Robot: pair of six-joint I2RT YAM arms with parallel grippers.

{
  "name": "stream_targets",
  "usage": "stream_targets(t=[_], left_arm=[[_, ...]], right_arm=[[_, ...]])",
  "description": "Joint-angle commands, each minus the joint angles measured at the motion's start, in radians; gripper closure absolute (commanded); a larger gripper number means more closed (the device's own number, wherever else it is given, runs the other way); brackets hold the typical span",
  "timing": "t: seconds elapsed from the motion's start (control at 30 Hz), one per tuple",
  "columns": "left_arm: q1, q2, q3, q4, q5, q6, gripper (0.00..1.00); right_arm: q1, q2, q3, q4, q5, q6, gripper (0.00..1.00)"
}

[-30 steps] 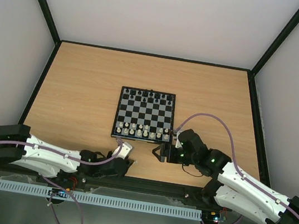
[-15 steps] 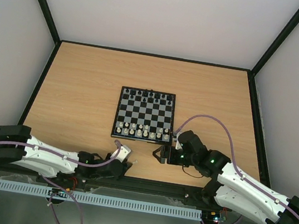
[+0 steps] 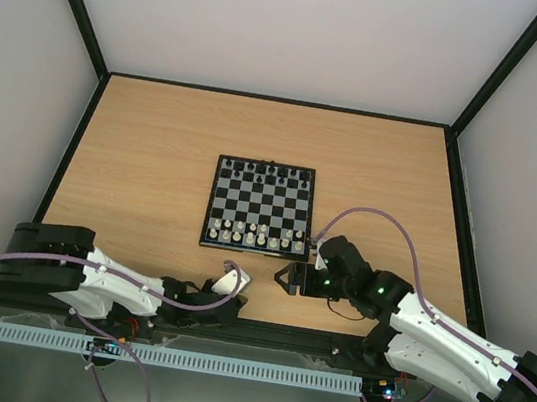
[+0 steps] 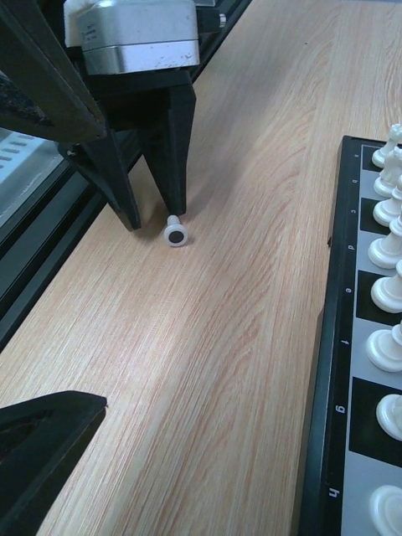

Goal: Set up the chess pieces on the board
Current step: Pick up the chess piece at the center of the board.

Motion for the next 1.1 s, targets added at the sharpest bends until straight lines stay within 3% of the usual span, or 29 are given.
stream_targets(t=[0.0, 0.23, 0.8, 1.07], left_arm=[[-0.032, 0.058, 0.029, -0.023, -0.027, 0.006, 0.65], [-0.046, 0.086, 0.033, -0.050, -0.042, -0.019, 0.68], [-0.046, 0.175, 0.048, 0.012, -0.067, -0.007, 0.91], [-0.046, 0.116, 0.032, 0.015, -0.073, -0.003, 0.96]], right_arm=[[0.004, -0.019, -0.019, -0.004, -0.005, -0.002, 0.18], [0.003, -0.035, -0.031, -0.006, -0.005, 0.000, 0.18], [0.003, -0.055, -0.050, -0.007, -0.009, 0.008, 0.18], [0.003, -0.061, -0.054, -0.008, -0.011, 0.008, 0.18]])
